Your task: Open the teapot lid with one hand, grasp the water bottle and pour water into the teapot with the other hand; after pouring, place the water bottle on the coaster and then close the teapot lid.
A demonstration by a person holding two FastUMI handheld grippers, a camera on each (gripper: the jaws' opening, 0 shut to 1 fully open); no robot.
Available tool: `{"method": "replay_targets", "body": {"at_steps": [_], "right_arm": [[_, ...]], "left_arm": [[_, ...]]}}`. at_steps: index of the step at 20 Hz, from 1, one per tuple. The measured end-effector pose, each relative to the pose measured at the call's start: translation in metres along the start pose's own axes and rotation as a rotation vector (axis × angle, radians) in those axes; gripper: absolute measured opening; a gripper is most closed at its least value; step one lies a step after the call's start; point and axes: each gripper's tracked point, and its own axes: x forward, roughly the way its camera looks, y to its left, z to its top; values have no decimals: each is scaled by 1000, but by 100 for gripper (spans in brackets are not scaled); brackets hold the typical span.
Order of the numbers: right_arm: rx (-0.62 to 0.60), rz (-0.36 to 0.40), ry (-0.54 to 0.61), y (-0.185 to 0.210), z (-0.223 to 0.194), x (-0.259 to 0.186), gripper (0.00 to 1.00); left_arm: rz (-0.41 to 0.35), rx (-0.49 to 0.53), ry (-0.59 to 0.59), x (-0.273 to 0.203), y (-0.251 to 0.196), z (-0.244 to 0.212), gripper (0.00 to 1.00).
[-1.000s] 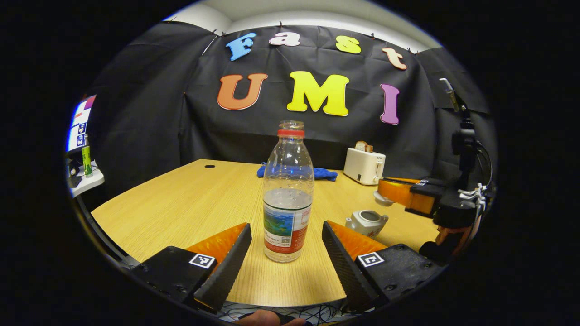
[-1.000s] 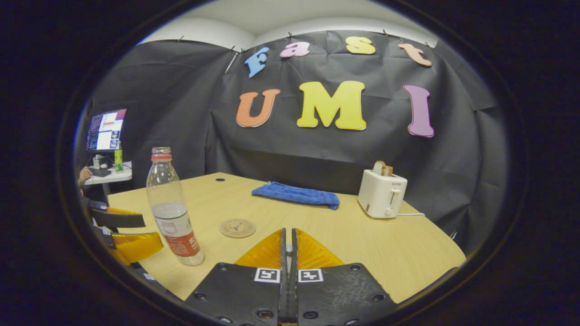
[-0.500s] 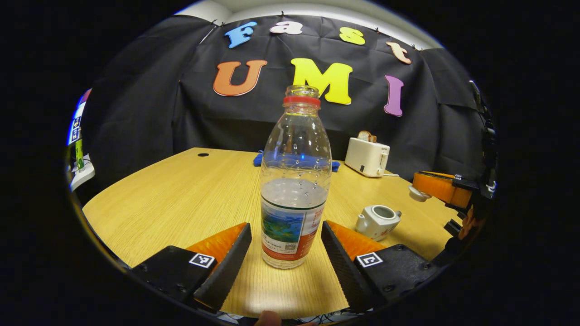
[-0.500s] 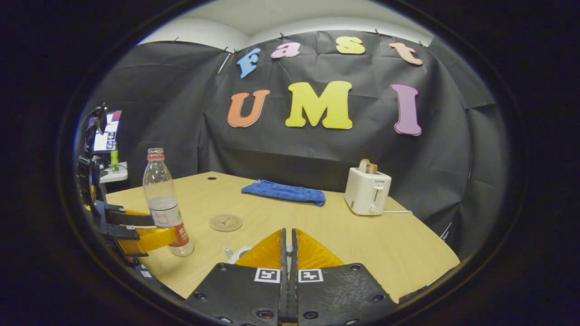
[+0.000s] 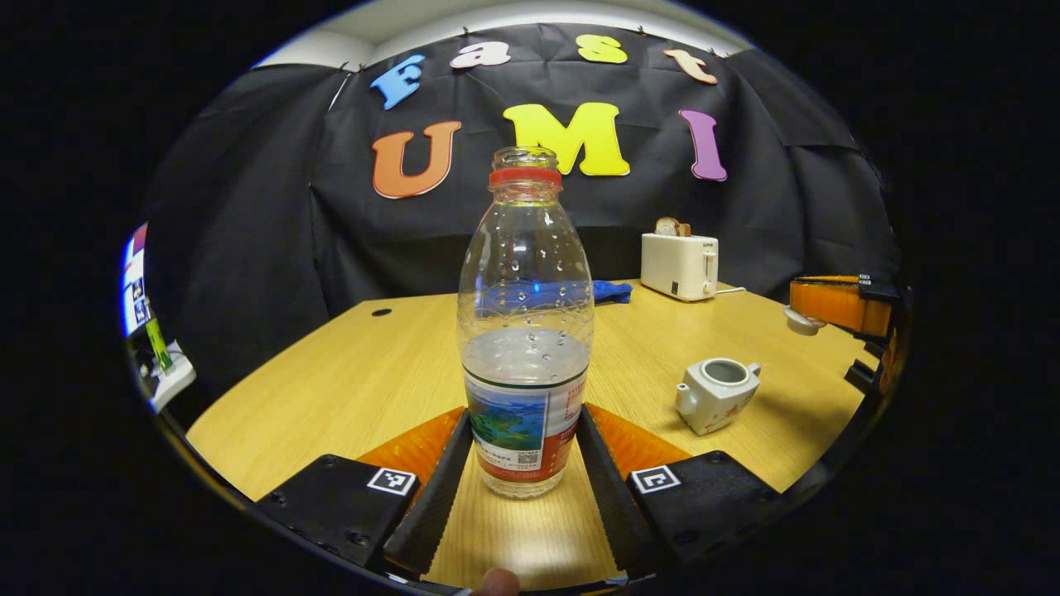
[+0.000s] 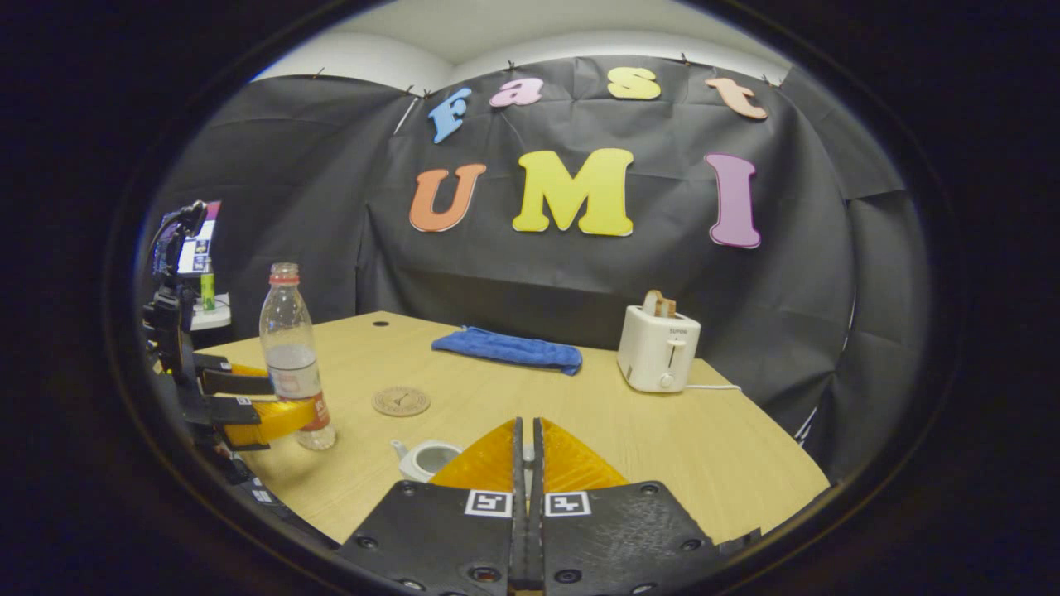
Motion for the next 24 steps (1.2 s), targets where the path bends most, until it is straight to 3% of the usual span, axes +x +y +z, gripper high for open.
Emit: {"method": "replay_targets", "body": {"at_steps": [6,15,20,24], "right_arm": [[1,-9,5,-13,-2,-10,0],[12,-17,16,-29,-13,-19,0],[25,-23,19,-38,-20,-23,0],[30,-32,24,-45,-26,-26,0]], "left_arm": [[69,296,20,3,17,13,77],[231,956,25,6,41,38,76],[239,1144,50,4,40,34,76],[235,1230,57,8,35,34,76]]}}
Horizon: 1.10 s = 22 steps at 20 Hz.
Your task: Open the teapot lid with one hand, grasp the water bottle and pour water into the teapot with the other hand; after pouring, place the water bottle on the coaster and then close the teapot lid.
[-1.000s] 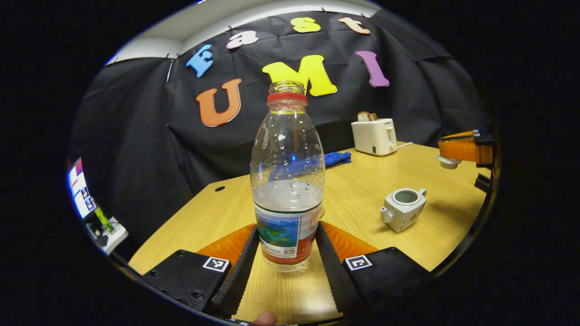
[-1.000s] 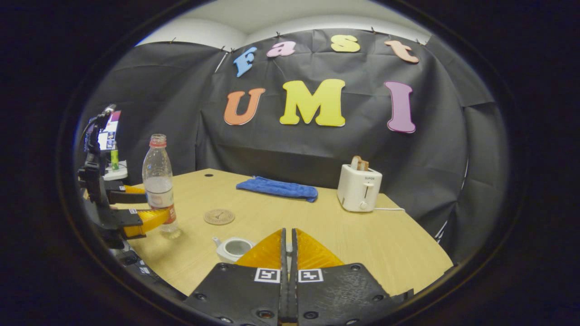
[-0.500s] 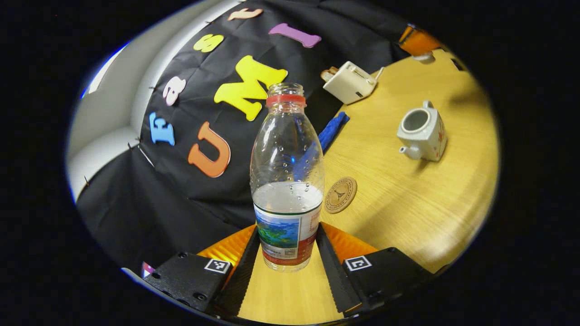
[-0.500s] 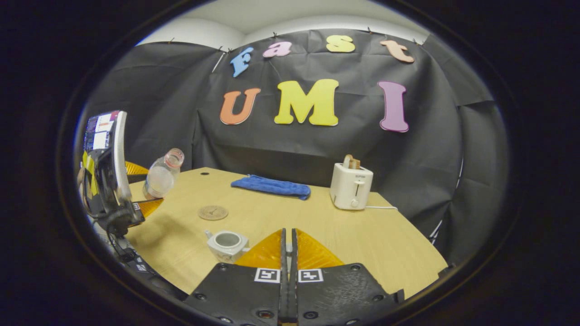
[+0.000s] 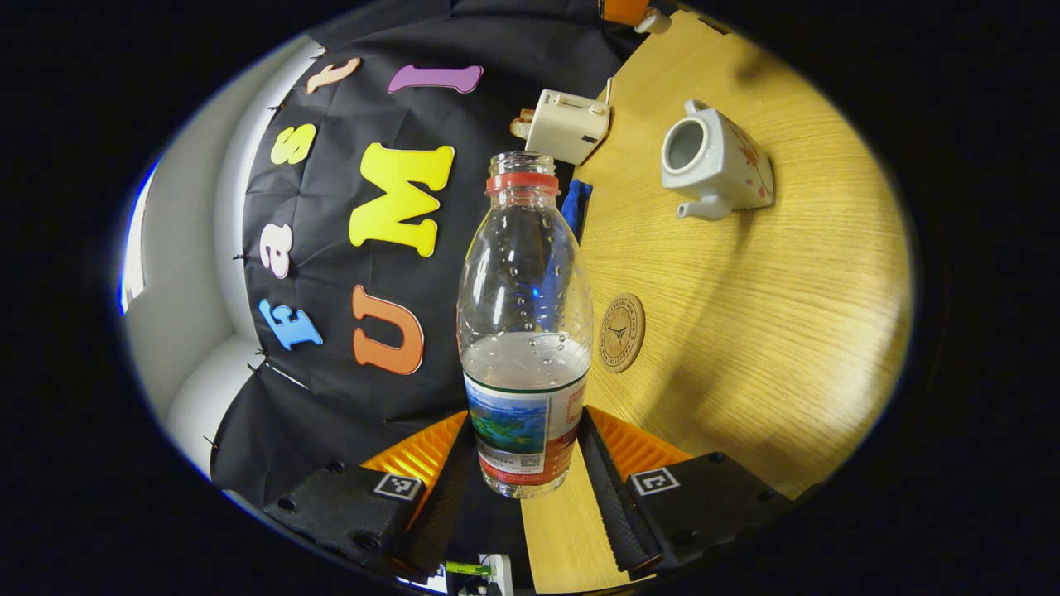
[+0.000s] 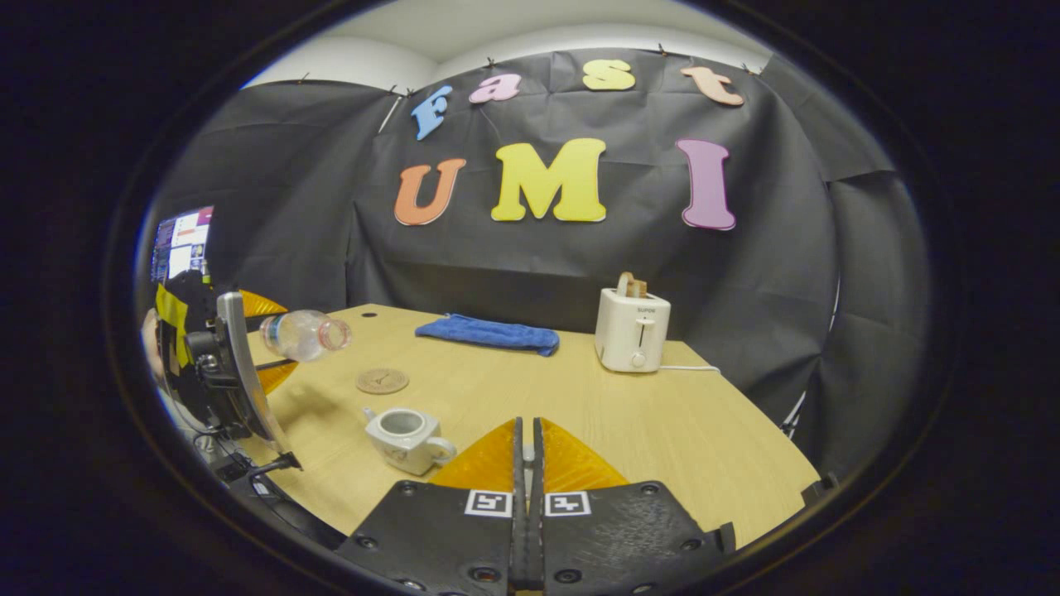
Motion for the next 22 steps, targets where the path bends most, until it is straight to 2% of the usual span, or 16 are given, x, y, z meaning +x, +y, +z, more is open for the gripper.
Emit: {"method": "replay_targets", "body": {"at_steps": [5,6,7,12,22], "right_arm": [[10,-12,2,-10,-4,-3,0],[12,-12,4,-11,-6,-4,0],[12,-13,5,-12,-7,-4,0],[25,-12,7,-14,-11,-6,0],[29,-26,1,-23,-14,-9,0]], "left_arm": [[15,122,-22,3,4,12,76],[13,136,-22,5,4,14,80],[13,152,-24,3,4,14,76],[29,237,-37,4,6,24,76],[52,355,-40,15,16,32,76]]}}
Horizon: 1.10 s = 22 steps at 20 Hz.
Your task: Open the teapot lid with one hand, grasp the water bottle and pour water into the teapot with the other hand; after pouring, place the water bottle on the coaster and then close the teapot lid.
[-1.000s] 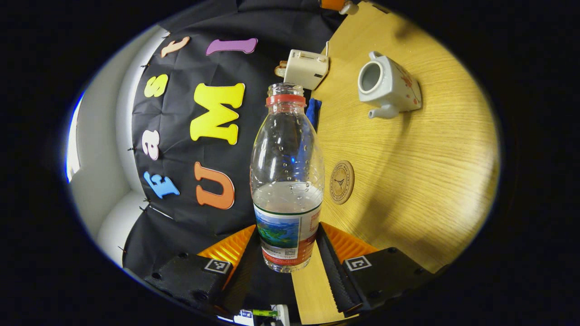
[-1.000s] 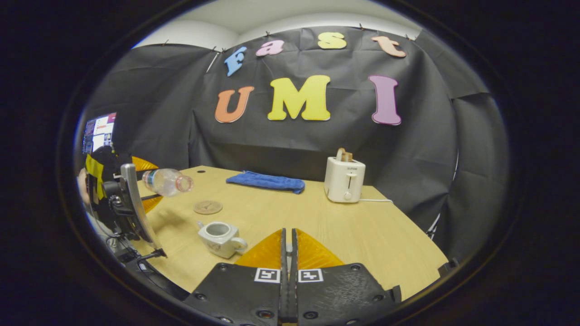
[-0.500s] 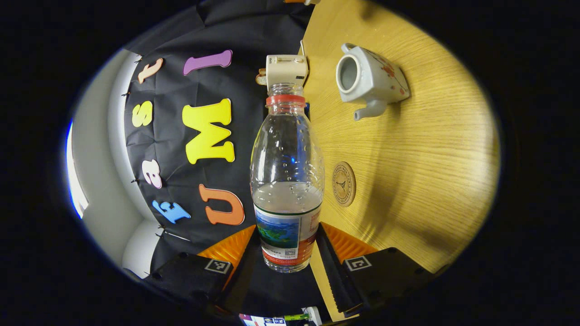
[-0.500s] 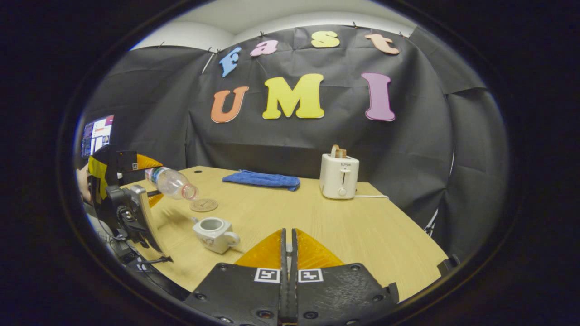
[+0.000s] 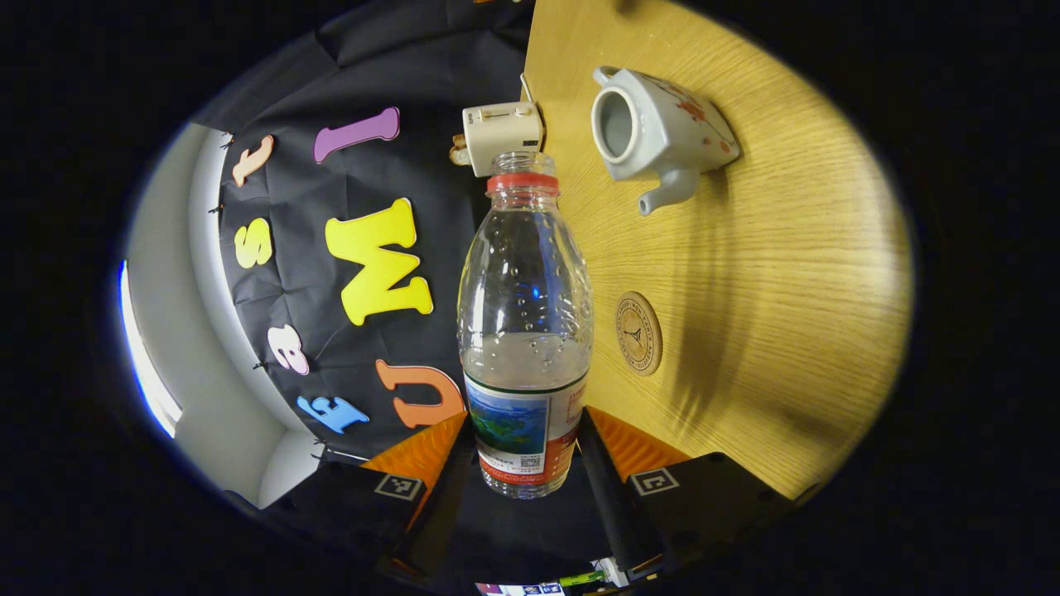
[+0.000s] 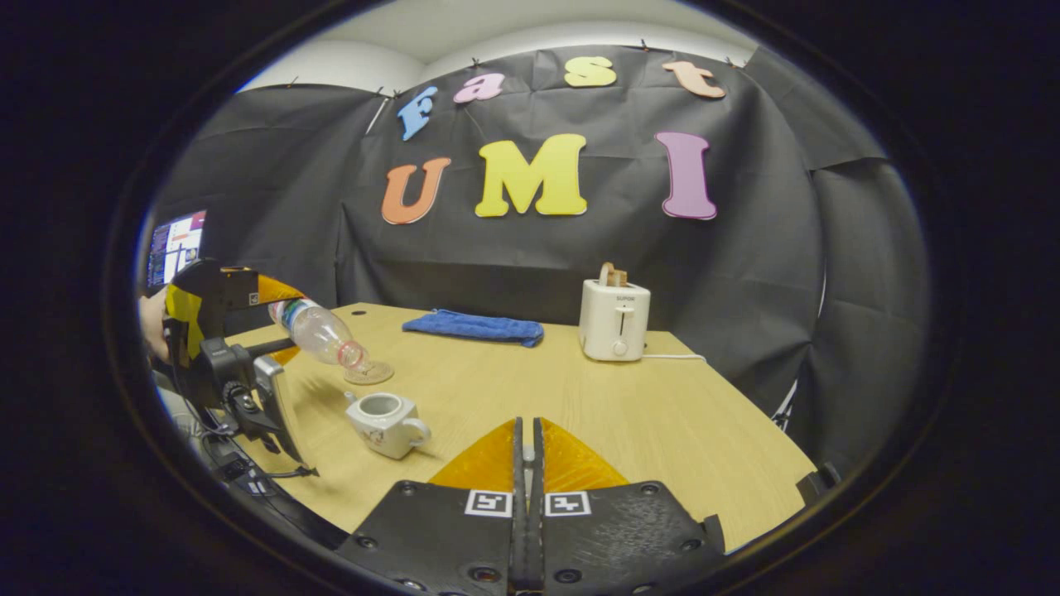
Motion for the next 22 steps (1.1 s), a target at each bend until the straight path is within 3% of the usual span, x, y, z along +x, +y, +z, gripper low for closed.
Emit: {"method": "replay_targets", "body": {"at_steps": [17,18,22], "right_arm": [[6,-10,-5,-7,0,-4,0],[7,-10,-6,-7,0,-3,0],[11,-10,-6,-8,-1,-4,0]], "left_arm": [[72,187,-34,4,13,15,76],[72,198,-31,4,13,16,80],[83,237,-35,2,15,20,76]]}}
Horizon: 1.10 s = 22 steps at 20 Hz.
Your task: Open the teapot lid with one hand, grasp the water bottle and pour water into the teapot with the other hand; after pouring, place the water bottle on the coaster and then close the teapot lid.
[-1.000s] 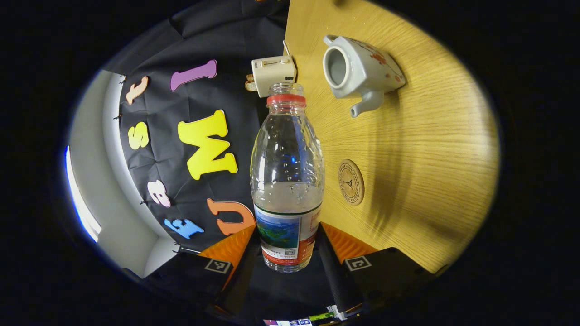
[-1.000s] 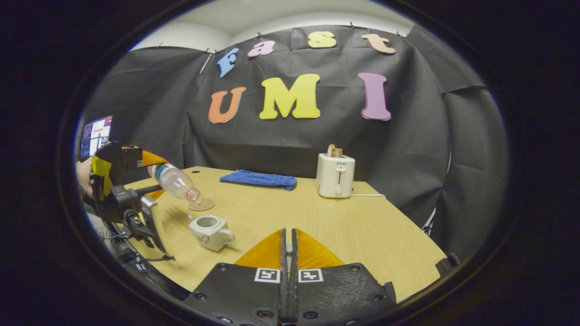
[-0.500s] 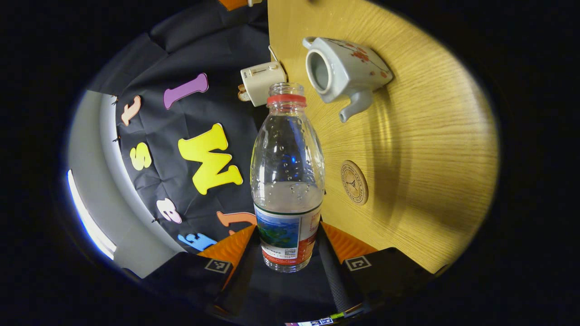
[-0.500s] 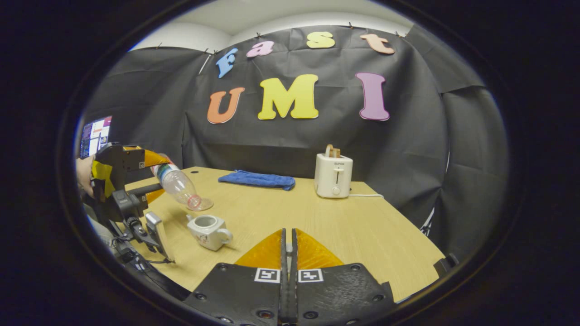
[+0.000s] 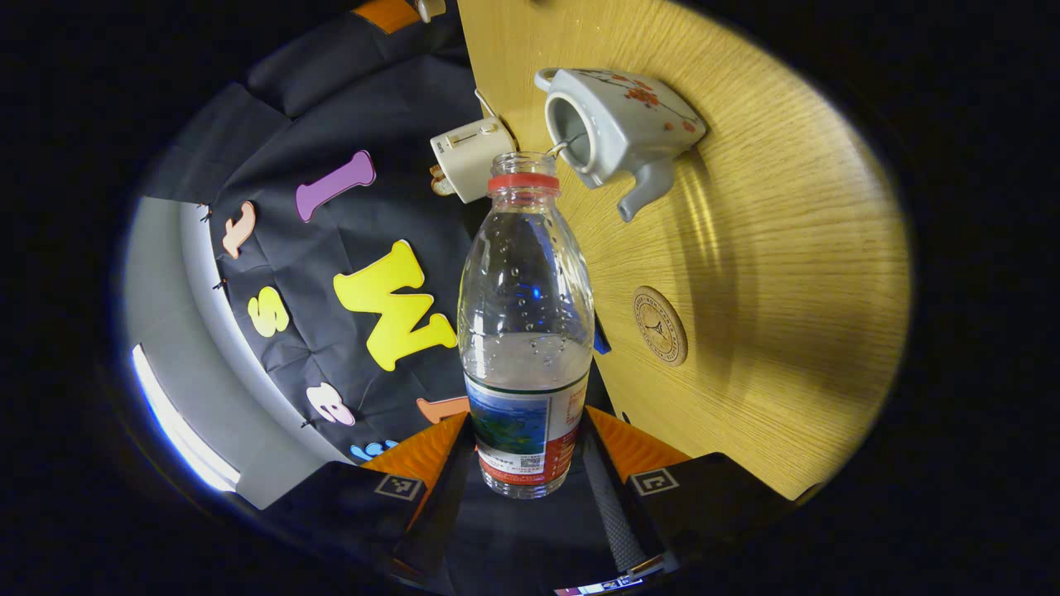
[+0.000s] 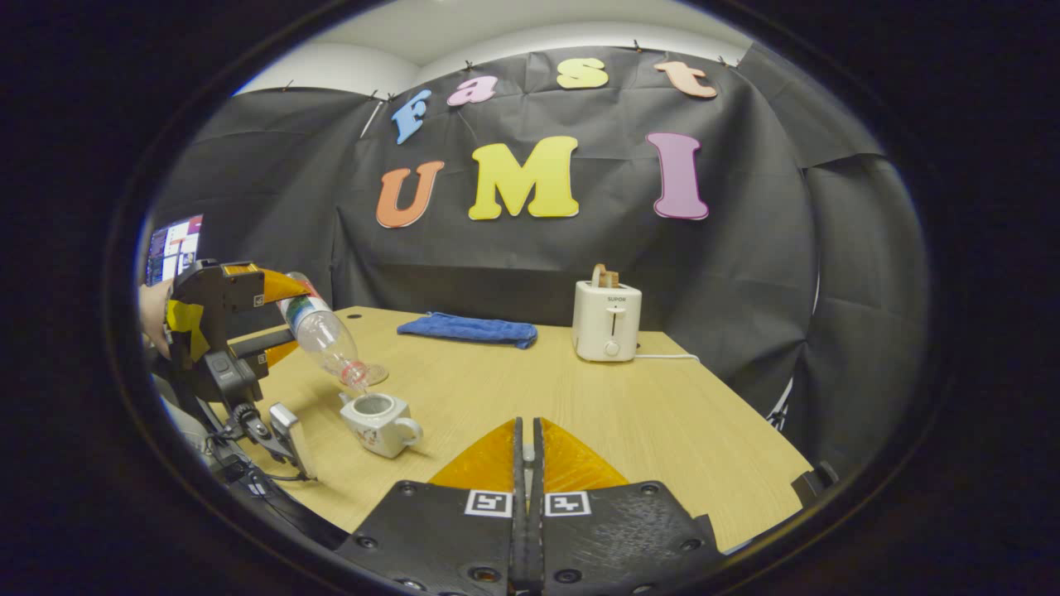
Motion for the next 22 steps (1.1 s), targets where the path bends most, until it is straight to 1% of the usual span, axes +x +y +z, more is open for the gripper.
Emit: {"method": "replay_targets", "body": {"at_steps": [8,12,22], "right_arm": [[11,4,-5,-1,0,-4,0],[17,4,-7,-1,0,-4,0],[33,15,-11,-2,-2,-5,0]], "left_arm": [[-7,68,8,-1,5,1,76],[0,123,17,-2,14,-1,76],[6,180,23,-3,24,2,76]]}}
